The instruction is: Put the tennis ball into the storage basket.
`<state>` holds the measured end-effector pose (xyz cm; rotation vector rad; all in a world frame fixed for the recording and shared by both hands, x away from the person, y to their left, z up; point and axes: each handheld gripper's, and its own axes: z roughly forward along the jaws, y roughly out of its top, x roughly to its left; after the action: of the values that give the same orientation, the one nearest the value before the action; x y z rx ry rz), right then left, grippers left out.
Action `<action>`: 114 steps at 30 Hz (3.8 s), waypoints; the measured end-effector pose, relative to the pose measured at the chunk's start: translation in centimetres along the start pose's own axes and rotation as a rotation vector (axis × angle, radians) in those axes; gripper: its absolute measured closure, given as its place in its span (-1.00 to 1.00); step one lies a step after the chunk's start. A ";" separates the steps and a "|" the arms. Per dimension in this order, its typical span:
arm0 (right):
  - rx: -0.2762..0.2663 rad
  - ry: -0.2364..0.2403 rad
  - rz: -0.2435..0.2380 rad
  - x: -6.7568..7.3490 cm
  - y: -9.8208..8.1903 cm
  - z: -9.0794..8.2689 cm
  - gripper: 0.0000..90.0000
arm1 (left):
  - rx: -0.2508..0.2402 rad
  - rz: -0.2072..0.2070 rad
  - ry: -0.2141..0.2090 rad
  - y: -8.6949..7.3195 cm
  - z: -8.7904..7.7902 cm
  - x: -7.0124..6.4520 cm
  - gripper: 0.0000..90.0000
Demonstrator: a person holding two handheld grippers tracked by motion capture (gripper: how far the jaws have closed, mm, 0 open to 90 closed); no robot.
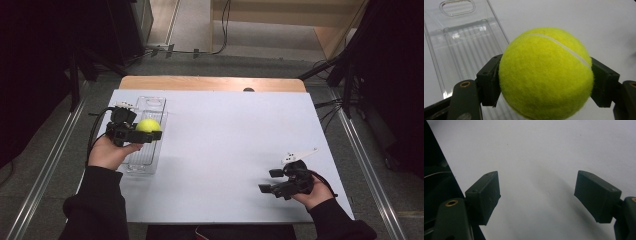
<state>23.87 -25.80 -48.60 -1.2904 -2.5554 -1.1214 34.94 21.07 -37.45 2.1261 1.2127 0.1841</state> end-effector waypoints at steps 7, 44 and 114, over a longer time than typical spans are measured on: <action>0.000 -0.001 -0.001 0.0 0.0 0.0 -0.59 | -0.009 -0.016 0.038 -0.1 0.1 0.4 -0.41; 0.005 -0.001 -0.006 0.0 0.0 0.1 -0.59 | -0.032 -0.080 0.170 -0.8 3.1 3.1 -0.42; 0.003 -0.001 -0.005 0.0 0.0 0.1 -0.59 | -0.046 -0.047 -0.013 0.4 1.8 1.2 -0.62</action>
<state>23.88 -25.75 -48.69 -1.2848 -2.5614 -1.1178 36.67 20.98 -38.81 2.0537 1.2380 0.1750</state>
